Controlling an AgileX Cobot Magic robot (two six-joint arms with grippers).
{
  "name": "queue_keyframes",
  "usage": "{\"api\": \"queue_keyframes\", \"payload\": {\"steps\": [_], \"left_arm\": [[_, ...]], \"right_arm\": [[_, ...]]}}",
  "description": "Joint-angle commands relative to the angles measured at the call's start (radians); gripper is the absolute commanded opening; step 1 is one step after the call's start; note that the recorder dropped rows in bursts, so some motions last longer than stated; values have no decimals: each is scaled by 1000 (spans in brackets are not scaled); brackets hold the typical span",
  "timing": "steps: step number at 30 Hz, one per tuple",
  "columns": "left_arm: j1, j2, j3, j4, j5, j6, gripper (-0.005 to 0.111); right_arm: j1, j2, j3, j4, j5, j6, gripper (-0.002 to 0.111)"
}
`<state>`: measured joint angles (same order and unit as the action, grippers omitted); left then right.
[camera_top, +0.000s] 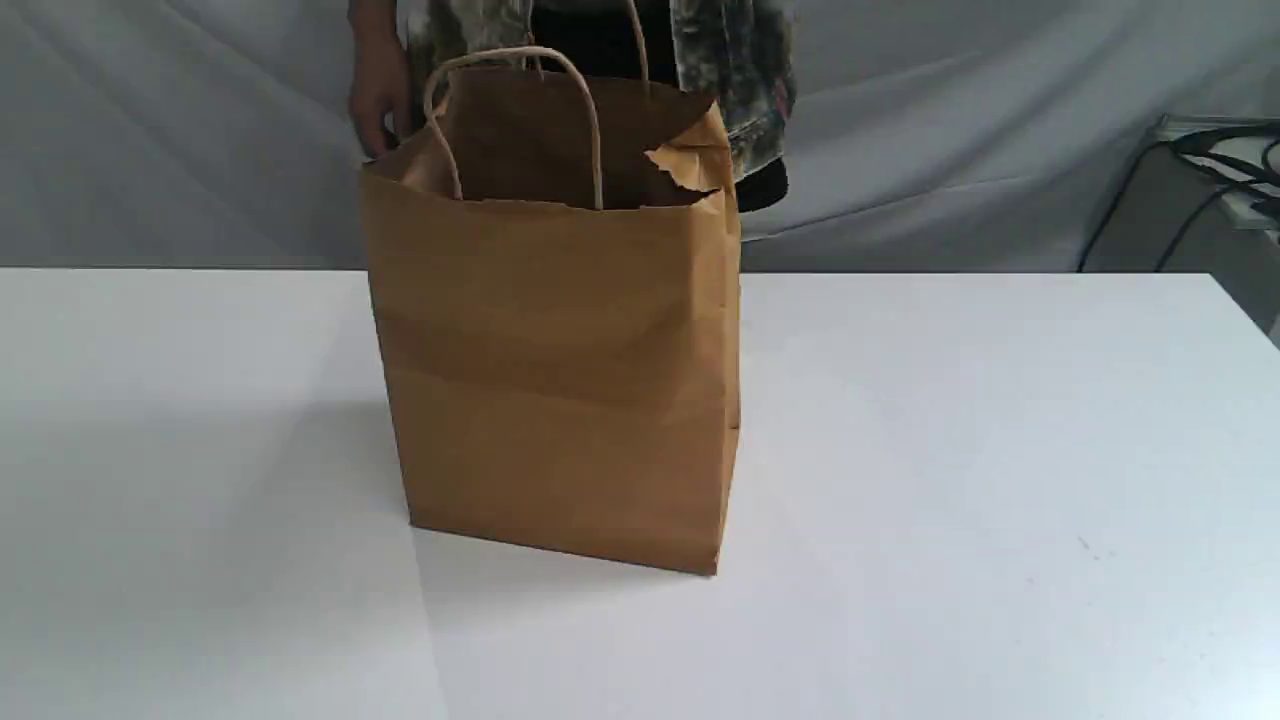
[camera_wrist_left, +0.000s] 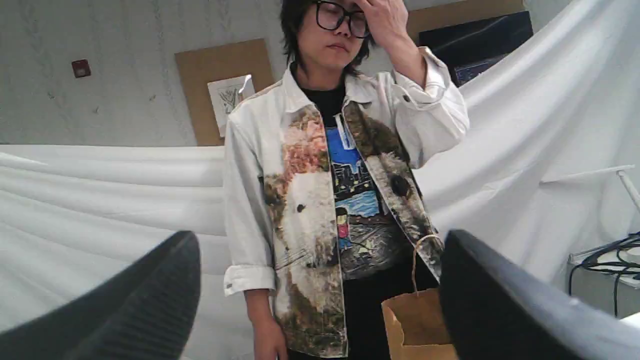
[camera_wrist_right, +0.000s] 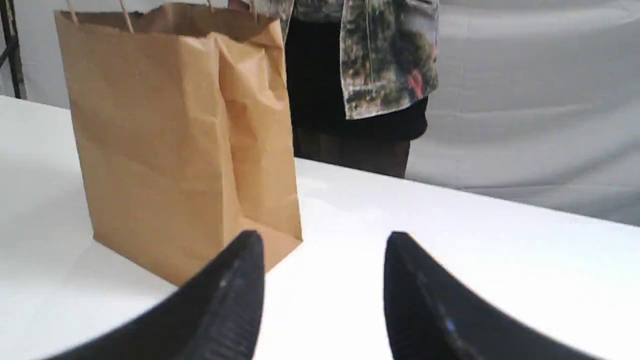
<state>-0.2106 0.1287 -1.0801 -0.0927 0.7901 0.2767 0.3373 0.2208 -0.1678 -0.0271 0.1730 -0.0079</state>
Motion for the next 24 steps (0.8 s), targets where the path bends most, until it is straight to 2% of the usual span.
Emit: {"api": "queue_keyframes", "payload": {"steps": [1,8,19,24], "left_arm": [[4,0,4,0,0,-12,69],[4,0,4,0,0,-12,69],[4,0,4,0,0,-12,69],[4,0,4,0,0,-12,69]], "right_arm": [[2,-4,76,12,-76,-7,39],[-36,-6,168,21,-126,16,39],[-283,-218,168,63,25,15,39],[-388,-221,168,79,57,15,39]]}}
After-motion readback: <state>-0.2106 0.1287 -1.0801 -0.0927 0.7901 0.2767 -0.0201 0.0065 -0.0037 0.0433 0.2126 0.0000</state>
